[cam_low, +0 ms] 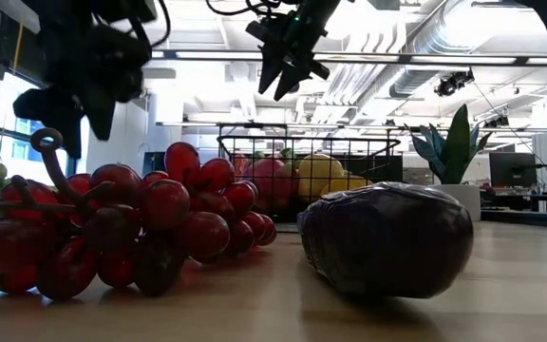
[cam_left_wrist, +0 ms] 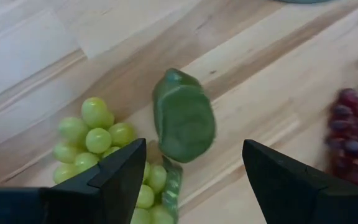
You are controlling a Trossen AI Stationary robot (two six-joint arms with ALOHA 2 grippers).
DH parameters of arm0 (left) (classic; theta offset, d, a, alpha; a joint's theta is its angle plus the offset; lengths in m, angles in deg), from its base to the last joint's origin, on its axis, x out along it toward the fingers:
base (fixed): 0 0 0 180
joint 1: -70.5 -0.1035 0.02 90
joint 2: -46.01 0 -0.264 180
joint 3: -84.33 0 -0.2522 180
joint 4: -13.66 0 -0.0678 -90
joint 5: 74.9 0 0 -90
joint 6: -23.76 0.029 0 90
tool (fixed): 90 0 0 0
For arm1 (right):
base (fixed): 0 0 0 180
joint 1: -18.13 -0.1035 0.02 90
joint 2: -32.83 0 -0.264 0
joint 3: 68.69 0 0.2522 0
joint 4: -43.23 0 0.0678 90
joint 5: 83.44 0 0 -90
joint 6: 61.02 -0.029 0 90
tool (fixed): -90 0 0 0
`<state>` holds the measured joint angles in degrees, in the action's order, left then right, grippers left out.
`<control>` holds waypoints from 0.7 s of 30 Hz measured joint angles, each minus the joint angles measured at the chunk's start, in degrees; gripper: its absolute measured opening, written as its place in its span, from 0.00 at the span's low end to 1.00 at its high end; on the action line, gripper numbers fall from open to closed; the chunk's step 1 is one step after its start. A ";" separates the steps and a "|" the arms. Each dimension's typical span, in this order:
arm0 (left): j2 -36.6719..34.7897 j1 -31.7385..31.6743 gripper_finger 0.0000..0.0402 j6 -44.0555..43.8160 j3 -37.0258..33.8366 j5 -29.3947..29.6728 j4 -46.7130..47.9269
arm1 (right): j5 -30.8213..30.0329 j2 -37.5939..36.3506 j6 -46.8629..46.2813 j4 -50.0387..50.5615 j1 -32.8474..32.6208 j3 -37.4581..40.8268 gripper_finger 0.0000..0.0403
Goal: Build produce basket
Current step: Put the lime into the wire basket
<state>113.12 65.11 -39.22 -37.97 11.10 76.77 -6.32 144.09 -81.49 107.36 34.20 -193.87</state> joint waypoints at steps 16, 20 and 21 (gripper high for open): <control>7.72 -0.02 0.64 -1.33 0.00 0.02 -4.15 | 0.02 0.02 0.00 0.63 0.00 0.00 0.45; 9.83 -0.02 0.64 -1.54 0.00 0.14 -4.27 | 0.02 0.02 0.00 0.66 0.00 0.00 0.45; 10.28 -0.02 0.64 -1.55 0.00 0.13 -4.32 | 0.02 0.02 0.00 0.72 0.00 0.00 0.45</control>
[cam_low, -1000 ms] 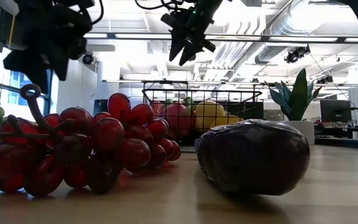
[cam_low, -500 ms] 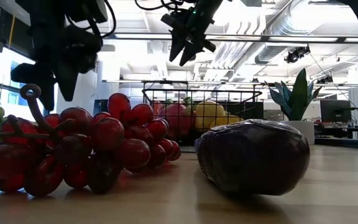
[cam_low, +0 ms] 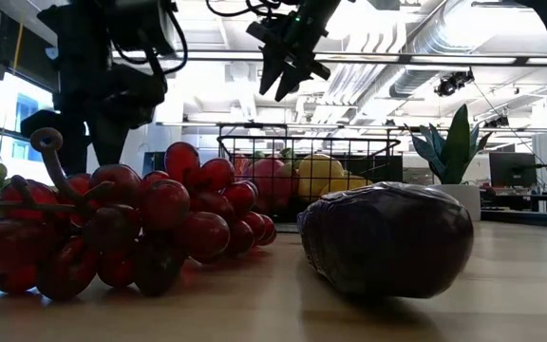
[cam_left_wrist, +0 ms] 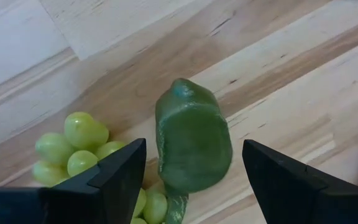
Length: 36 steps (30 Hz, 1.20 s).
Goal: Build produce basket
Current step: Put the lime into the wire basket
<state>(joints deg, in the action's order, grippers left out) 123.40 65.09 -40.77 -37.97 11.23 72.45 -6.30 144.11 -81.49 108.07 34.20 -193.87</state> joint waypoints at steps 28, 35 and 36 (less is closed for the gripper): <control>8.08 2.10 0.41 4.70 0.30 0.44 -2.90 | 4.24 -0.33 -0.22 2.24 -0.11 0.04 0.45; 7.84 0.21 0.41 11.46 3.97 0.12 -3.14 | 7.34 -0.42 -0.24 2.95 -0.11 0.04 0.45; 7.84 -0.36 0.41 12.66 4.67 0.10 -3.18 | 7.38 -0.50 -0.24 3.36 -0.11 0.04 0.45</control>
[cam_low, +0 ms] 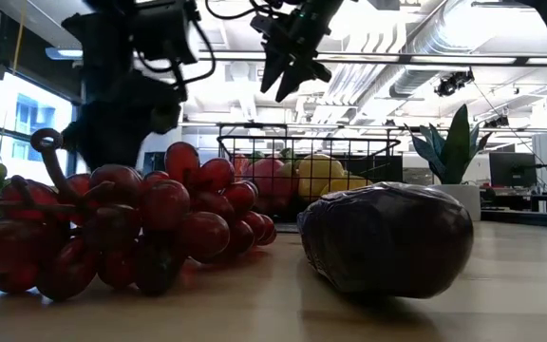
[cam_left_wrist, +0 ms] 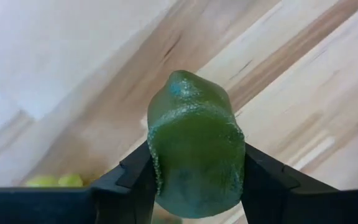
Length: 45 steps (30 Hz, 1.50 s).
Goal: Build produce basket
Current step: Put the lime into the wire basket
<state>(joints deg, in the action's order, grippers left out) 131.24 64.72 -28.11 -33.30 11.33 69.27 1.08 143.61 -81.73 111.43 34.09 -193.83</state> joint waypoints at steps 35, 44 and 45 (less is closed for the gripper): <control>-0.07 -27.22 0.41 44.66 27.37 -12.15 0.02 | 0.03 -12.93 -7.83 3.60 0.00 0.02 0.45; -0.07 -35.59 0.41 50.41 33.61 -19.97 -3.92 | 4.37 -13.29 -11.33 3.55 -0.26 0.02 0.45; -0.07 -36.26 0.41 51.08 34.13 -21.04 -4.35 | 5.76 -13.13 -11.76 3.53 -0.26 0.02 0.45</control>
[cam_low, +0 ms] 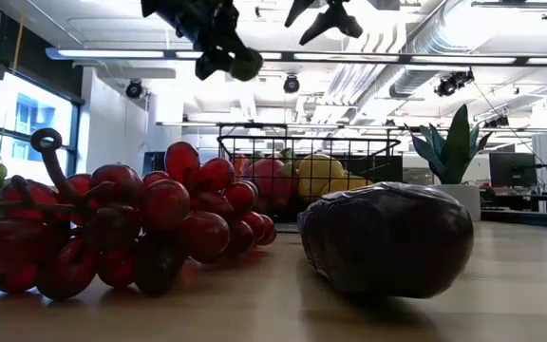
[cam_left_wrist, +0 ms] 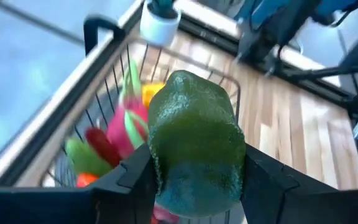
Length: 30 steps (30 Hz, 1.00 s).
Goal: Build produce basket
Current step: Put the lime into the wire basket
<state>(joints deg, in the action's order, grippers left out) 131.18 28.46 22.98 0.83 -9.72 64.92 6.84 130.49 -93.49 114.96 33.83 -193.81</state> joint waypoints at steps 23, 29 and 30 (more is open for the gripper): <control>0.00 -7.34 0.41 1.85 5.92 -16.56 -5.82 | 0.32 0.49 2.59 -12.45 0.40 0.00 0.72; 0.00 -7.35 0.41 1.90 5.92 -16.83 -6.06 | -2.00 0.49 3.06 -19.67 2.07 0.00 0.72; 0.00 -7.35 0.41 1.90 5.92 -16.82 -6.08 | -2.98 0.49 2.87 -20.40 2.41 0.00 0.72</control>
<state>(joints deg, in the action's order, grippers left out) 131.18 21.11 24.87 6.75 -26.54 58.84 3.86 130.98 -90.61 94.56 36.24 -193.81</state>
